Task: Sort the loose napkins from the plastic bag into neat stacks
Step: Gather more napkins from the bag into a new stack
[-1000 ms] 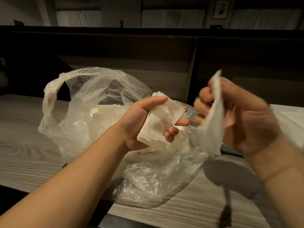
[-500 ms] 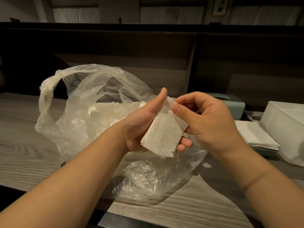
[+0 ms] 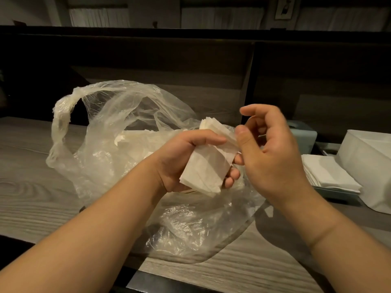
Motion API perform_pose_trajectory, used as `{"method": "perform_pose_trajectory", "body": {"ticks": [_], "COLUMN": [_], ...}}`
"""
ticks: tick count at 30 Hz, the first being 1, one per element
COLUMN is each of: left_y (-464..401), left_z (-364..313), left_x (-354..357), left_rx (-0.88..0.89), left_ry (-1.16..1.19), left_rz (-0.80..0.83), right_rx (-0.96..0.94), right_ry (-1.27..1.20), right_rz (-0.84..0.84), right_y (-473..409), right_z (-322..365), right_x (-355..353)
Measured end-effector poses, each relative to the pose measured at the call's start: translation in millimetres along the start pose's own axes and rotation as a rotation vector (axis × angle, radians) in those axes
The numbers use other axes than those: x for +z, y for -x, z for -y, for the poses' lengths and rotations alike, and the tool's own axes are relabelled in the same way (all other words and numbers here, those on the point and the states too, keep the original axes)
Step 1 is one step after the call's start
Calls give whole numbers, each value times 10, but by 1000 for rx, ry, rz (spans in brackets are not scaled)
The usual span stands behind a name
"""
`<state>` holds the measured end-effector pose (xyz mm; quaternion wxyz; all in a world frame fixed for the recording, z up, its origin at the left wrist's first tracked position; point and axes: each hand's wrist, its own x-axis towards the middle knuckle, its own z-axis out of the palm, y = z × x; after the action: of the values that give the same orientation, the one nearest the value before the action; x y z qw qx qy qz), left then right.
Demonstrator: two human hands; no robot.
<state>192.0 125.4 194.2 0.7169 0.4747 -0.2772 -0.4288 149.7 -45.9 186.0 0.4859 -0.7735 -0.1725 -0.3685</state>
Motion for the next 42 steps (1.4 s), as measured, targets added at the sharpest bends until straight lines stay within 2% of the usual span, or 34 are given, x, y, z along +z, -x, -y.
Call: {"method": "perform_pose_trajectory", "body": {"ticks": [2, 4, 8, 11, 13, 22, 26, 32, 36, 40, 42], "left_y": [2, 9, 17, 13, 8, 10, 9, 7, -1, -1, -2], "left_z": [-22, -53, -111, -116, -113, -119, -123, -124, -117, -121, -120], "left_x": [-26, -46, -88, -124, -147, -150, -149, -164, -174, -171, -170], "left_rx": [80, 181, 289, 314, 321, 311, 312, 313, 312, 316, 317], "left_ry": [137, 232, 380, 436, 447, 468, 457, 454, 455, 448, 444], "left_rz": [-32, -131, -287, -354, -367, -398, -413, -406, -414, -420, -427], "right_rx": [49, 92, 132, 102, 60, 116, 159, 276, 362, 452, 464], "right_ry": [-100, -119, 131, 330, 435, 549, 541, 494, 547, 394, 428], "right_rz": [-46, -20, 267, 479, 559, 756, 740, 605, 680, 470, 420], "right_y": [-9, -21, -14, 9, 6, -20, -13, -34, -22, 5, 19], "right_z": [4, -4, -47, -58, -64, -95, -85, -61, -55, -85, -85], "right_x": [4, 5, -1, -5, -17, -51, -44, -67, -52, 56, 77]}}
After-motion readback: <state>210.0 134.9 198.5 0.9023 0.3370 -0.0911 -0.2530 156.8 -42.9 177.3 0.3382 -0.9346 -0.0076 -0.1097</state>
